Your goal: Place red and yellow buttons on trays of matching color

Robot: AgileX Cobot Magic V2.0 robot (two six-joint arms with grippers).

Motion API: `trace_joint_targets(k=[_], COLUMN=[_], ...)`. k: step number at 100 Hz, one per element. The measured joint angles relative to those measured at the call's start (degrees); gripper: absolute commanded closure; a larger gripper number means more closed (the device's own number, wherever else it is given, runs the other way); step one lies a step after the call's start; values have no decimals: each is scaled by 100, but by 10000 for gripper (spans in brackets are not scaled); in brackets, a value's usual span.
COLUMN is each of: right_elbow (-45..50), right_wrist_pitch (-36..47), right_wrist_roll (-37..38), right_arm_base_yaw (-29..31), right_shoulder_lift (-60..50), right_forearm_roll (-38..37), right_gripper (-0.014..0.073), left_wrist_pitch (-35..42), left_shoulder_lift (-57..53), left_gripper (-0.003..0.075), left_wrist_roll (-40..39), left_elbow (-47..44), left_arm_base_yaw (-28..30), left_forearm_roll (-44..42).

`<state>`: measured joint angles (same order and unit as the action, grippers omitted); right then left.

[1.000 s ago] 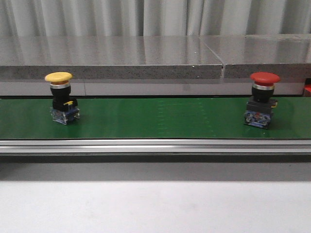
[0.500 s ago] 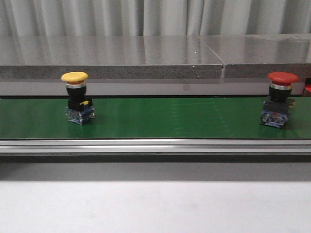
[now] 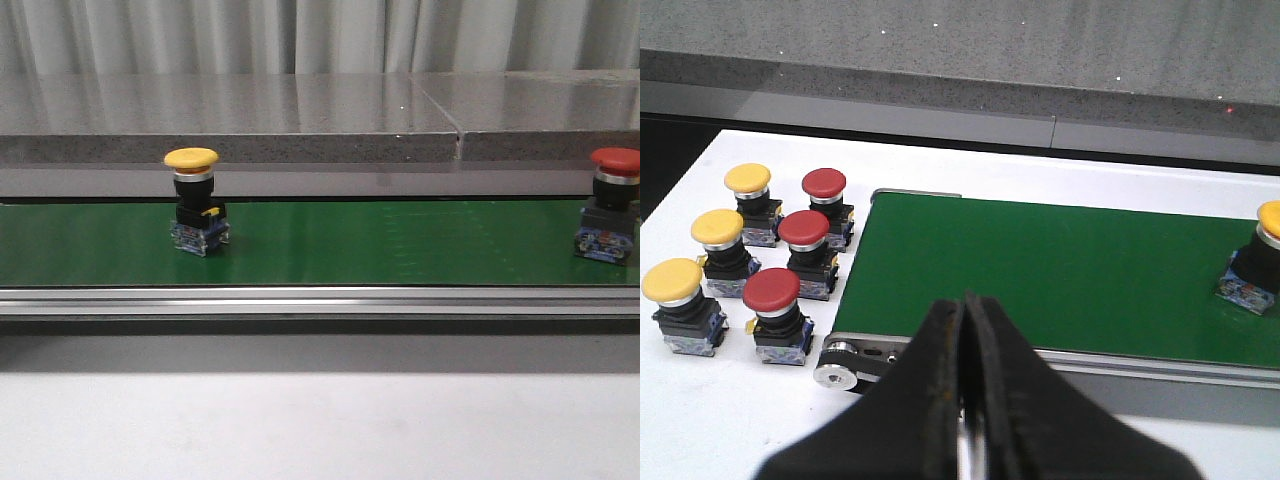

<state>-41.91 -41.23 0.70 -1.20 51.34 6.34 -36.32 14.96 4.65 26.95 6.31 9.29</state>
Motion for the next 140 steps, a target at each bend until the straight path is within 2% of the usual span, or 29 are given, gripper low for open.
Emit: trace_joint_targets(k=[33,55,69,86,93,117,140], right_elbow=[-786,-1274,-1576,-1851,-1930,-2425,-3217], right_wrist_pitch=[-134,204,312,112,-26,-352,-432], right_wrist_roll=[-194,-253,-253,-253,-253,-253,-257], right_arm_base_yaw=[0,0,0,0,0,192,1201], right_shoulder_lift=[1683,2688,3206,3660,3704,3725,3936], right_forearm_roll=[173,196,-30,-191,-229,-237,-237], right_gripper=[-36,-15,112,386,456,470,470], left_wrist_pitch=[0,0,0,0,0,0,0], left_shoulder_lift=[0,0,0,0,0,0,0], left_gripper=[739,739,739,739,739,739,739], left_wrist_roll=[-9,-9,-9,-9,-9,-9,-9], left_elbow=[0,0,0,0,0,0,0], left_arm_base_yaw=[0,0,0,0,0,0,0], left_forearm_roll=[9,9,9,9,9,9,9])
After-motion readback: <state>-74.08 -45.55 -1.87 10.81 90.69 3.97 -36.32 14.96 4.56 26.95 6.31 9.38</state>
